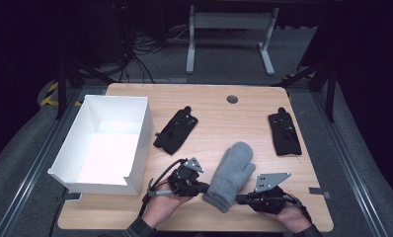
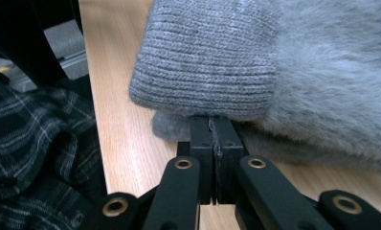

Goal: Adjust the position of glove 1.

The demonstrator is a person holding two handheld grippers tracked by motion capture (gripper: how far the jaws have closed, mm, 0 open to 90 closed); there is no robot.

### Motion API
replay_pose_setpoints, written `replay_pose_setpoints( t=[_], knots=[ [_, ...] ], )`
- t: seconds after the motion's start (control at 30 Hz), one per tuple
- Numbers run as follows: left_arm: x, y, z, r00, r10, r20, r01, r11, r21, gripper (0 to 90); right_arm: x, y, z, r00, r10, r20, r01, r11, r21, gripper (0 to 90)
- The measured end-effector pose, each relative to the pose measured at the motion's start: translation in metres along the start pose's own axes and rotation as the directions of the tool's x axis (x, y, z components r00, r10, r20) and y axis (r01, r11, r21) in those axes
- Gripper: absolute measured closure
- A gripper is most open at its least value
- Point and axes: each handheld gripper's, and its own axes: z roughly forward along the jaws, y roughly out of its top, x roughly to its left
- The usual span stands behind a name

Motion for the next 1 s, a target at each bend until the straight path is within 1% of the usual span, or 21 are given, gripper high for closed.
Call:
replay_pose_setpoints(
  t=[0.07,0.1,0.13,0.2,0.27,0.3,0.37,0.43,0.47,0.5,0.53,0.57,0.6,0.63,0.67,0.7,0.77,0.83,0.9,1.0],
  knots=[
    [0.001,-0.001,0.001,0.9999,-0.008,-0.008,0.008,0.9999,0.011,82.5,0.000,-0.001,0.003,1.0000,-0.003,0.000,0.003,1.000,0.012,89.3],
    [0.003,-0.001,0.000,0.9998,-0.013,-0.014,0.013,0.9999,0.008,80.0,-0.001,-0.002,0.004,1.0000,-0.006,0.001,0.006,1.000,0.022,86.5],
    [0.004,-0.001,-0.003,0.9997,-0.016,-0.018,0.016,0.9999,0.002,76.2,-0.001,-0.003,0.005,1.0000,-0.006,0.005,0.006,0.999,0.034,81.2],
    [0.008,0.002,-0.009,0.9995,-0.028,-0.011,0.028,0.9993,-0.026,71.5,-0.002,-0.005,0.004,0.9997,0.000,0.023,-0.001,0.999,0.041,74.1],
    [0.010,0.007,-0.014,0.9991,-0.031,-0.030,0.029,0.9988,-0.039,61.8,-0.006,-0.008,0.000,0.9981,0.000,0.061,-0.002,0.999,0.040,66.4],
    [0.012,0.010,-0.016,0.9989,-0.033,-0.034,0.031,0.9980,-0.056,58.6,-0.007,-0.010,-0.002,0.9972,0.005,0.074,-0.008,0.999,0.038,63.3],
    [0.015,0.017,-0.018,0.9988,-0.035,-0.032,0.033,0.9973,-0.065,51.9,-0.012,-0.014,-0.009,0.9934,0.016,0.114,-0.020,0.999,0.029,59.5],
    [0.019,0.025,-0.018,0.9985,-0.038,-0.040,0.034,0.9958,-0.085,44.4,-0.019,-0.019,-0.014,0.9866,0.035,0.160,-0.038,0.999,0.020,53.9],
    [0.021,0.029,-0.018,0.9987,-0.039,-0.032,0.036,0.9948,-0.095,42.5,-0.022,-0.020,-0.016,0.9839,0.042,0.174,-0.046,0.999,0.017,52.2],
    [0.024,0.034,-0.016,0.9988,-0.034,-0.036,0.030,0.9948,-0.098,40.4,-0.025,-0.022,-0.018,0.9798,0.052,0.193,-0.057,0.998,0.017,50.1],
    [0.025,0.039,-0.015,0.9987,-0.024,-0.046,0.019,0.9948,-0.100,37.2,-0.030,-0.024,-0.020,0.9727,0.064,0.223,-0.068,0.998,0.010,45.9],
    [0.026,0.044,-0.012,0.9986,-0.016,-0.051,0.010,0.9939,-0.110,35.0,-0.034,-0.025,-0.021,0.9673,0.080,0.241,-0.083,0.997,0.005,42.6],
    [0.026,0.044,-0.012,0.9986,-0.016,-0.051,0.010,0.9939,-0.110,31.9,-0.034,-0.025,-0.021,0.9673,0.080,0.241,-0.083,0.997,0.005,42.6],
    [0.028,0.050,-0.009,0.9983,-0.017,-0.056,0.011,0.9933,-0.115,31.9,-0.039,-0.027,-0.022,0.9601,0.092,0.264,-0.095,0.995,-0.002,39.1],
    [0.028,0.054,-0.007,0.9980,-0.013,-0.062,0.005,0.9922,-0.124,29.0,-0.043,-0.029,-0.024,0.9499,0.106,0.294,-0.109,0.994,-0.006,35.6],
    [0.028,0.058,-0.005,0.9978,-0.011,-0.065,0.002,0.9914,-0.131,27.4,-0.047,-0.031,-0.025,0.9432,0.112,0.313,-0.116,0.993,-0.007,32.6],
    [0.027,0.065,0.000,0.9975,-0.004,-0.071,-0.006,0.9886,-0.150,24.1,-0.054,-0.036,-0.027,0.9277,0.124,0.352,-0.129,0.992,-0.008,29.7],
    [0.026,0.073,0.009,0.9964,0.007,-0.085,-0.018,0.9902,-0.138,22.0,-0.061,-0.040,-0.028,0.9142,0.146,0.378,-0.152,0.988,-0.016,26.6],
    [0.025,0.078,0.017,0.9964,0.010,-0.084,-0.022,0.9907,-0.135,20.5,-0.067,-0.044,-0.028,0.9058,0.167,0.389,-0.174,0.985,-0.019,25.0],
    [0.025,0.084,0.028,0.9965,0.001,-0.083,-0.011,0.9917,-0.128,18.3,-0.072,-0.046,-0.028,0.8958,0.179,0.407,-0.188,0.982,-0.018,22.7]
  ],
)
